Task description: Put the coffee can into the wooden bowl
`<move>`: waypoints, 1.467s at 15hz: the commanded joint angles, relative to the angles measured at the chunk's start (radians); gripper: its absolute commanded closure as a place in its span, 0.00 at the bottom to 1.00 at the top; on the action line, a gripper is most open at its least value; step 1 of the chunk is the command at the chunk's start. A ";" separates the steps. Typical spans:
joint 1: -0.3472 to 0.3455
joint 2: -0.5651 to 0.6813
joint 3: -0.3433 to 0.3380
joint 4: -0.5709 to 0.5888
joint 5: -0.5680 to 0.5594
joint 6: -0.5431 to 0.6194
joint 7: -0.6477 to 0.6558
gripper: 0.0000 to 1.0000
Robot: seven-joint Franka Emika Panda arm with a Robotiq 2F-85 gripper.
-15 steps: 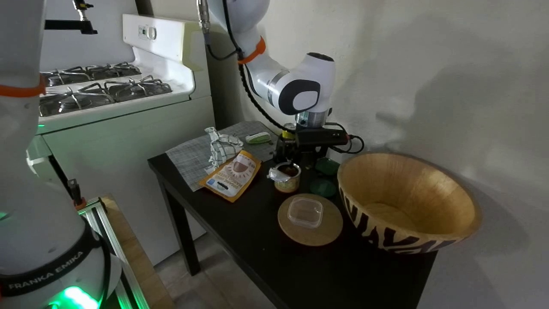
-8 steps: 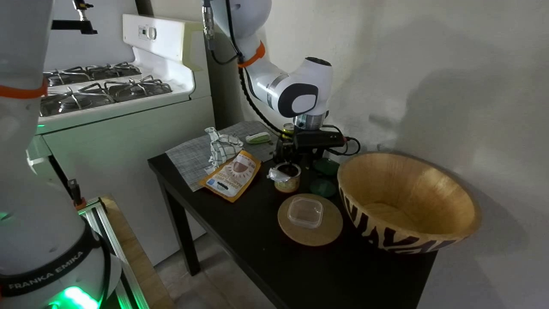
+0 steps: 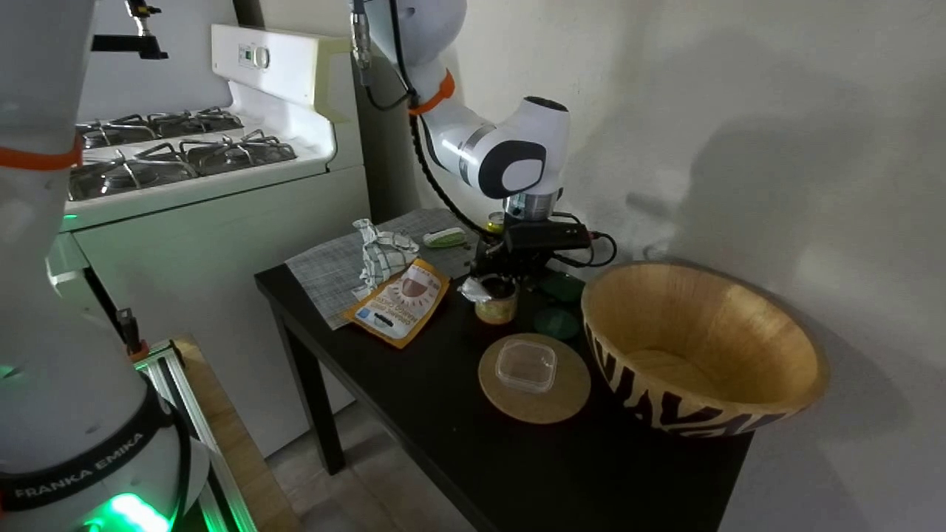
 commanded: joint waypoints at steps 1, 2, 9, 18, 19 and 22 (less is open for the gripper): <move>0.023 -0.022 -0.006 -0.003 -0.019 -0.058 0.016 1.00; 0.030 -0.027 -0.008 -0.004 -0.022 -0.074 0.019 0.98; 0.079 -0.140 -0.038 -0.088 -0.107 -0.140 0.054 0.97; 0.075 -0.510 -0.115 -0.251 -0.112 -0.259 0.205 0.97; 0.067 -0.547 -0.138 -0.247 -0.096 -0.286 0.220 0.97; 0.035 -0.619 -0.222 -0.203 -0.046 -0.366 0.223 0.97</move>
